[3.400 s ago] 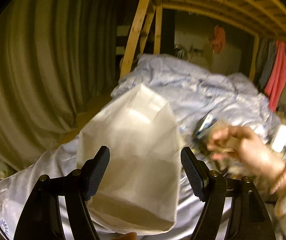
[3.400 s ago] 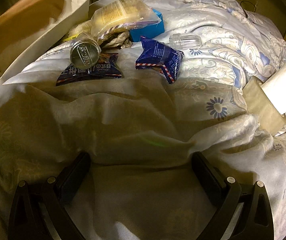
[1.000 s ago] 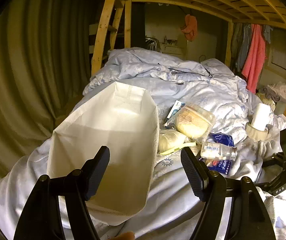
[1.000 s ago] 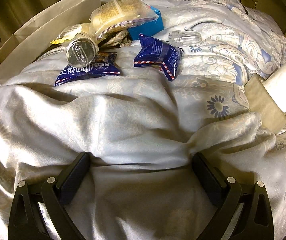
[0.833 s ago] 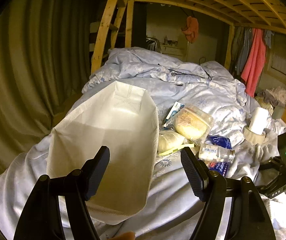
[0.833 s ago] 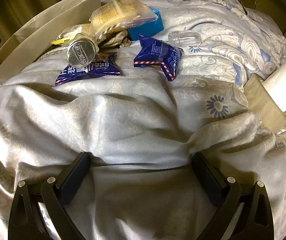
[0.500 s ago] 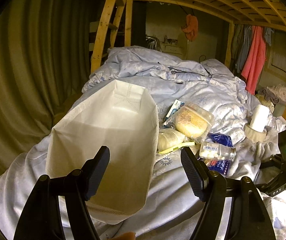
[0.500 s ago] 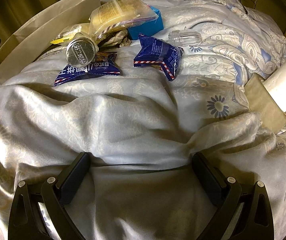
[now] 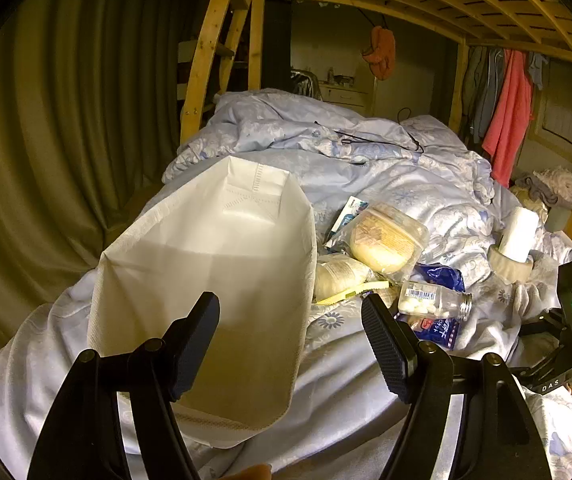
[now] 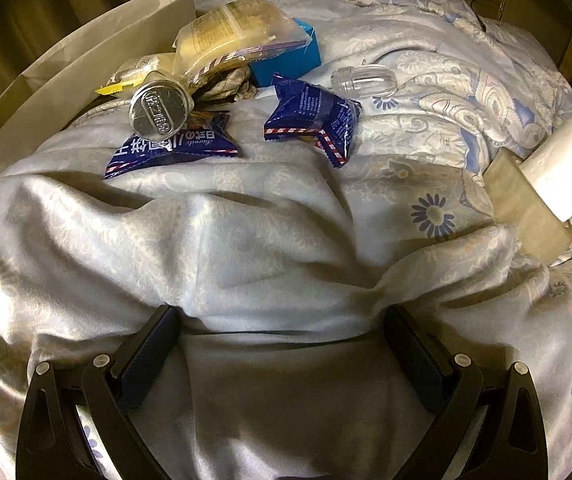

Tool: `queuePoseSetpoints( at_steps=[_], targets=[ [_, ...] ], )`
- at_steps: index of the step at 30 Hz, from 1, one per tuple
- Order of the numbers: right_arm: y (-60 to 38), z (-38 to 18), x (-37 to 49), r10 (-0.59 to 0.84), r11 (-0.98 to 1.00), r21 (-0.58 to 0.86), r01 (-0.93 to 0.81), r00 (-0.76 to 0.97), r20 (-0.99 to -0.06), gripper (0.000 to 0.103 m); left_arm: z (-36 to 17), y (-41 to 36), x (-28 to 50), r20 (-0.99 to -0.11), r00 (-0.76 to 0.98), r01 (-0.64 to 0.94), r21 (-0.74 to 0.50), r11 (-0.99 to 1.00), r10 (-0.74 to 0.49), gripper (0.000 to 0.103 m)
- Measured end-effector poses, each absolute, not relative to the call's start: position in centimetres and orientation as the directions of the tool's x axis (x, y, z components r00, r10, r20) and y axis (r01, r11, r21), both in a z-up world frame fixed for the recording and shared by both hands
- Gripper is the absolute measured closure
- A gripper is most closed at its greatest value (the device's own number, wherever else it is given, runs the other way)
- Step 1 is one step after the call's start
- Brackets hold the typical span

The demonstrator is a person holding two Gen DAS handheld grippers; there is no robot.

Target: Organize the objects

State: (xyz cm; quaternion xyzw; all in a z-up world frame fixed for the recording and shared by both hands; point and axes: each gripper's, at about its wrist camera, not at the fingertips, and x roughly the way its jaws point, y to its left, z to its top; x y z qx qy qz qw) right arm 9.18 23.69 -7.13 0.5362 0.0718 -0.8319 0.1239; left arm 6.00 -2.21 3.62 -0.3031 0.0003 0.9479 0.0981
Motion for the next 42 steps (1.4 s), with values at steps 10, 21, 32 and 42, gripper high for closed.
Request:
queuePoseSetpoints(
  at_steps=[10, 21, 32, 42],
  targets=[
    [23.2, -7.6, 8.3, -0.084, -0.964, -0.029, 0.263, -0.406, -0.910, 0.000, 3.6, -2.2, 6.0, -0.574, -0.797, -0.187, -0.060, -0.981, 0.187, 0.030],
    [24.0, -7.7, 8.2, -0.135, -0.969, 0.044, 0.244, -0.369, -0.920, 0.000, 3.5, -2.2, 6.0, -0.576, -0.796, -0.188, -0.058, -0.980, 0.187, 0.030],
    [23.6, -7.8, 8.0, -0.114, -0.973, 0.023, 0.229, -0.392, -0.913, 0.000, 3.4, -2.2, 6.1, -0.577, -0.796, -0.189, -0.054, -0.980, 0.185, 0.030],
    [26.4, 2.7, 10.9, -0.425, -0.893, 0.386, 0.231, -0.717, -0.552, 0.022, 4.4, -2.2, 6.3, -0.558, -0.808, -0.192, -0.053, -0.980, 0.189, 0.030]
  ],
)
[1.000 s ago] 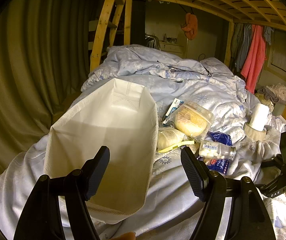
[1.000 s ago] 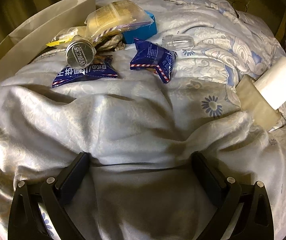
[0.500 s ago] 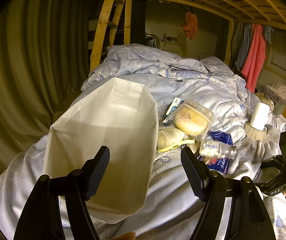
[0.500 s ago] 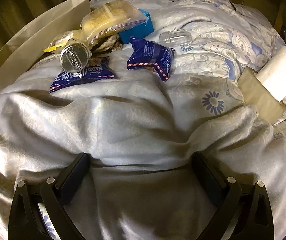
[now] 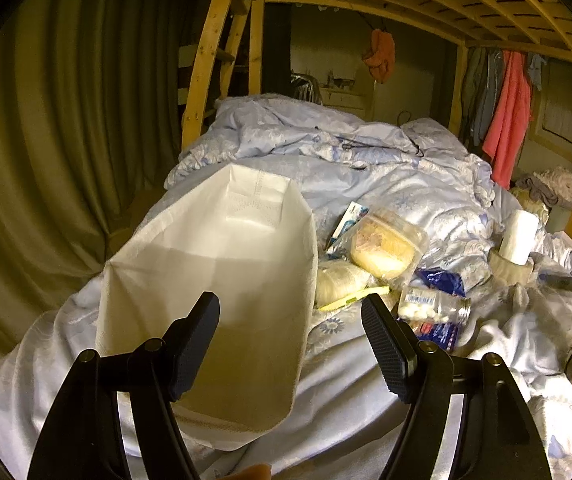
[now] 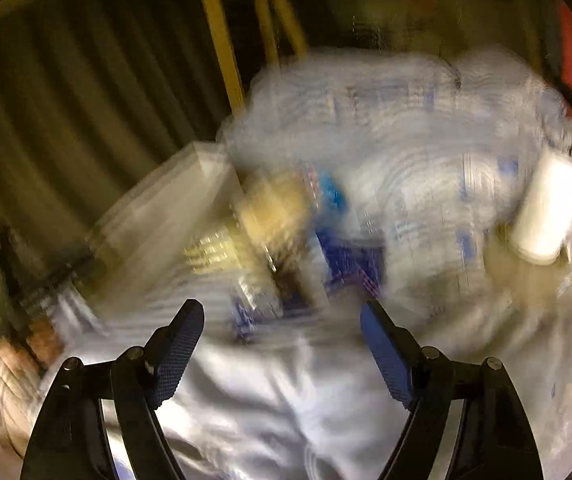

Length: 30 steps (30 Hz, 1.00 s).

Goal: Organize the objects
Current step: 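Grasp the glass jar with silver lid in the right gripper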

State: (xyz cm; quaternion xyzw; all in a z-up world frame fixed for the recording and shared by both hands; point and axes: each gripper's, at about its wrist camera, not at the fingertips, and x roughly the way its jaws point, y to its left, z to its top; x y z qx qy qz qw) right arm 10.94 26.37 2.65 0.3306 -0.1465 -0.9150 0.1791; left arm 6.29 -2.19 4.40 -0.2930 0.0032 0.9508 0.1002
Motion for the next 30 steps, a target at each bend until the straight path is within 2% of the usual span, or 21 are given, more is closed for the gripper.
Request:
queuePoseSetpoints(
  at_steps=[1, 2, 3, 5, 7, 10, 13, 16, 18, 20, 23, 26, 30],
  targets=[
    [26.7, 4.1, 11.0, -0.425, -0.876, 0.430, 0.217, -0.768, -0.479, 0.015, 4.6, -2.1, 6.3, -0.554, -0.809, -0.198, -0.056, -0.979, 0.195, 0.030],
    [26.9, 4.9, 10.8, -0.413, -0.865, 0.464, 0.191, -0.796, -0.443, 0.004, 4.9, -2.0, 6.4, -0.549, -0.810, -0.208, -0.061, -0.976, 0.207, 0.030],
    [27.2, 5.4, 10.7, -0.393, -0.851, 0.504, 0.150, -0.818, -0.420, 0.001, 5.2, -1.9, 6.4, -0.546, -0.810, -0.216, -0.063, -0.974, 0.215, 0.030],
    [27.5, 5.6, 8.4, -0.322, -0.823, 0.568, 0.008, -0.830, -0.455, 0.000, 5.9, -1.3, 6.3, -0.541, -0.809, -0.234, -0.062, -0.970, 0.229, 0.030],
    [27.4, 5.2, 4.9, -0.274, -0.803, 0.584, -0.116, -0.799, -0.536, 0.000, 6.4, -0.7, 6.3, -0.537, -0.810, -0.246, -0.054, -0.968, 0.236, 0.030],
    [27.5, 4.8, 2.2, -0.290, -0.740, 0.651, -0.166, -0.795, -0.533, 0.000, 7.3, 0.1, 6.1, -0.535, -0.803, -0.275, -0.055, -0.960, 0.261, 0.030],
    [26.8, 4.0, 0.9, -0.337, -0.730, 0.676, -0.103, -0.806, -0.486, 0.009, 7.4, 0.2, 5.6, -0.539, -0.799, -0.272, -0.073, -0.960, 0.267, 0.030],
    [24.3, 3.6, 3.2, -0.395, -0.810, 0.584, 0.060, -0.793, -0.465, 0.009, 6.0, -0.4, 5.6, -0.551, -0.788, -0.246, -0.126, -0.961, 0.274, 0.030],
    [22.4, 3.4, 3.8, -0.437, -0.858, 0.488, 0.161, -0.727, -0.530, 0.010, 4.8, -0.4, 5.8, -0.569, -0.776, -0.242, -0.130, -0.962, 0.272, 0.030],
    [21.0, 3.1, 3.6, -0.416, -0.898, 0.395, 0.193, -0.664, -0.622, 0.022, 4.0, -0.3, 5.8, -0.585, -0.776, -0.221, -0.100, -0.970, 0.237, 0.030],
    [20.2, 1.7, 2.9, -0.396, -0.914, 0.363, 0.180, -0.583, -0.709, 0.023, 3.9, -0.1, 6.0, -0.585, -0.781, -0.215, -0.077, -0.974, 0.219, 0.030],
    [19.6, -1.1, 1.8, -0.367, -0.930, 0.320, 0.179, -0.465, -0.806, 0.036, 4.1, -0.3, 6.2, -0.572, -0.790, -0.215, -0.081, -0.973, 0.222, 0.030],
    [19.2, -4.4, 0.8, -0.359, -0.932, 0.316, 0.175, -0.364, -0.859, 0.048, 4.0, -0.5, 6.1, -0.578, -0.785, -0.214, -0.084, -0.973, 0.222, 0.030]
  ],
)
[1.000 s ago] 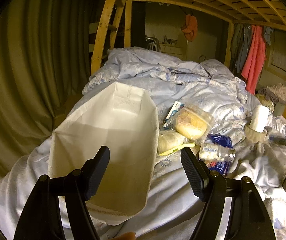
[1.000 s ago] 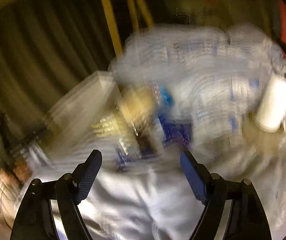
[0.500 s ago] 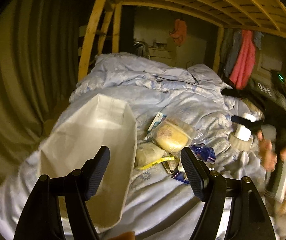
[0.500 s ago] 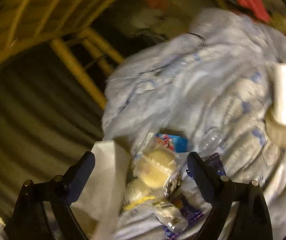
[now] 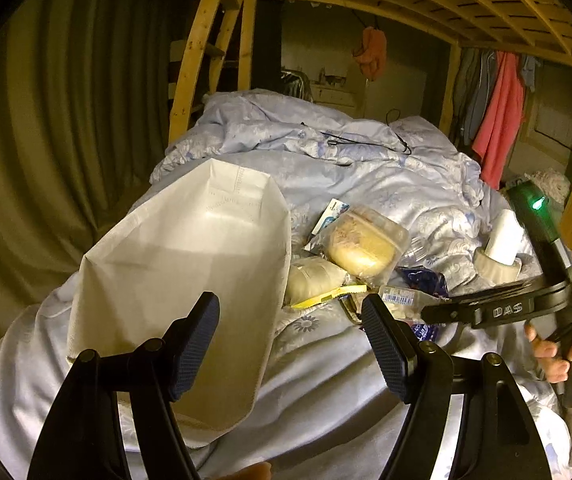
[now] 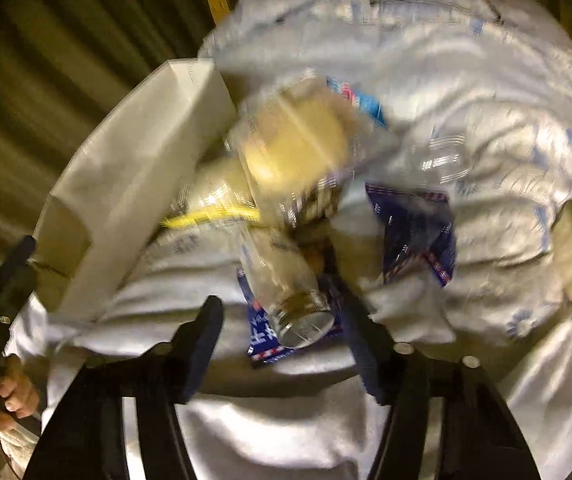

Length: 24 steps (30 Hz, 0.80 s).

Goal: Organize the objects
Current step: 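Grasp the glass jar with silver lid in the right gripper, then lower the jar into the white paper bag and open the right gripper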

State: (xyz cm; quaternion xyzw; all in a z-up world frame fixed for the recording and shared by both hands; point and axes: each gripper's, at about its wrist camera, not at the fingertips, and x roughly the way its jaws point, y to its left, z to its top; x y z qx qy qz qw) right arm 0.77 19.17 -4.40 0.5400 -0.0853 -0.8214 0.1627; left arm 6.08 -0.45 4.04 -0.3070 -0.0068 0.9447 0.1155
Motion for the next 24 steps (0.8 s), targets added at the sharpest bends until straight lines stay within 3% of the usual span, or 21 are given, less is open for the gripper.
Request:
queuePoseSetpoints(
  at_steps=[2, 7, 18, 24],
  targets=[
    [19.4, -5.3, 0.4, -0.374, -0.927, 0.336, 0.164, -0.345, -0.861, 0.063, 3.9, -0.5, 5.9, -0.584, -0.781, -0.213, -0.085, -0.973, 0.222, 0.030],
    [19.7, -5.0, 0.7, -0.406, -0.913, 0.353, 0.203, -0.377, -0.832, 0.071, 3.9, -0.7, 6.0, -0.585, -0.778, -0.214, -0.096, -0.972, 0.229, 0.030],
    [14.9, 5.7, 1.1, -0.477, -0.866, 0.302, 0.398, -0.478, -0.738, 0.072, 5.3, -2.5, 6.7, -0.542, -0.819, -0.171, -0.086, -0.982, 0.190, 0.030],
    [9.8, 10.2, 0.1, -0.497, -0.841, 0.279, 0.464, -0.459, -0.737, 0.072, 7.2, -4.4, 8.0, -0.503, -0.851, -0.129, -0.080, -0.988, 0.152, 0.030]
  ],
)
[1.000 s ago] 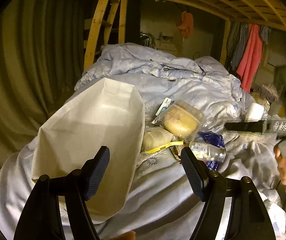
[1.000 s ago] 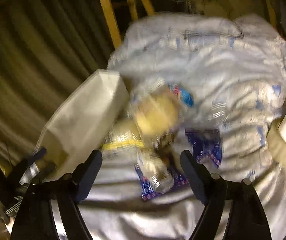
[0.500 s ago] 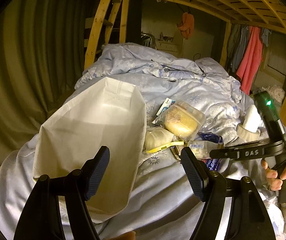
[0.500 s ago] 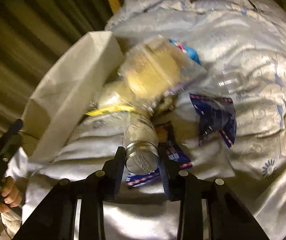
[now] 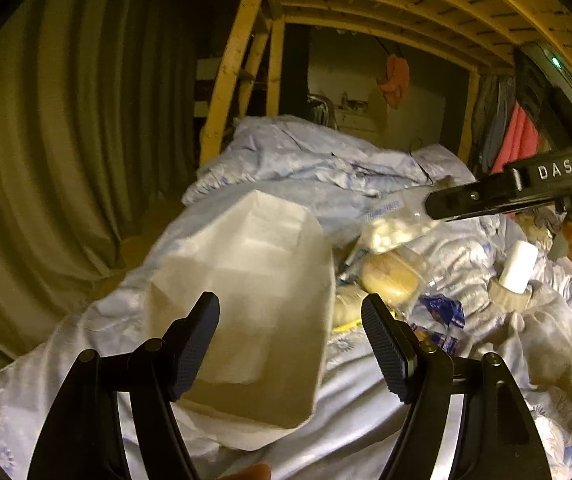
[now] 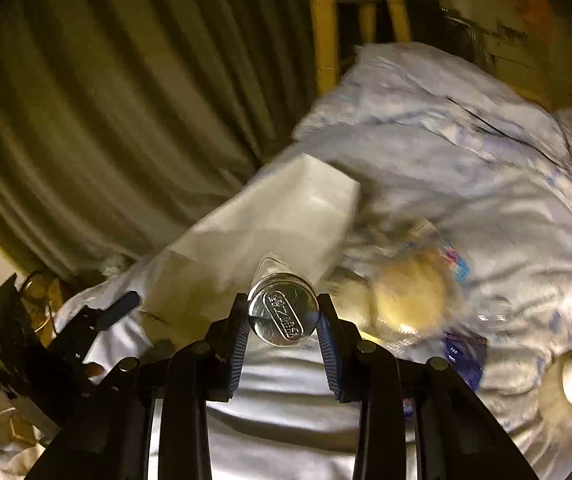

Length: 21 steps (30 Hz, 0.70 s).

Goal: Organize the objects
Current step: 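Lower the jar into the white paper bag and open the right gripper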

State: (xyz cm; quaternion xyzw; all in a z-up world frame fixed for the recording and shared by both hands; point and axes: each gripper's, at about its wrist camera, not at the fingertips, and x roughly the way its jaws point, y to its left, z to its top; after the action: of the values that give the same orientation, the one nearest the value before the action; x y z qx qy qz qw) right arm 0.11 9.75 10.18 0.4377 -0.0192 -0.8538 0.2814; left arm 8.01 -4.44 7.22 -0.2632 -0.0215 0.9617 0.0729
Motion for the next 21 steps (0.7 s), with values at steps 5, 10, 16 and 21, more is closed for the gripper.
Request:
queuePoseSetpoints(
  at_steps=[5, 10, 16, 21],
  targets=[
    [5.6, 8.1, 1.5, -0.633, -0.735, 0.401, 0.547, -0.343, -0.694, 0.072, 8.2, -5.5, 9.0, -0.485, -0.870, -0.085, -0.039, -0.996, 0.093, 0.030],
    [1.7, 3.7, 0.2, -0.646, -0.724, 0.455, 0.518, -0.281, -0.709, 0.071, 7.9, -5.5, 8.6, -0.501, -0.863, 0.027, 0.067, -0.997, -0.057, 0.032],
    [1.1, -0.9, -2.6, -0.738, -0.658, 0.635, 0.406, -0.180, -0.650, 0.071, 6.6, -7.8, 6.9, -0.581, -0.813, 0.055, -0.008, -0.998, -0.040, 0.033],
    [1.0, -2.4, -2.9, -0.730, -0.657, 0.616, 0.435, -0.161, -0.664, 0.071, 6.9, -9.1, 7.0, -0.571, -0.821, 0.039, -0.106, -0.994, 0.028, 0.033]
  ],
)
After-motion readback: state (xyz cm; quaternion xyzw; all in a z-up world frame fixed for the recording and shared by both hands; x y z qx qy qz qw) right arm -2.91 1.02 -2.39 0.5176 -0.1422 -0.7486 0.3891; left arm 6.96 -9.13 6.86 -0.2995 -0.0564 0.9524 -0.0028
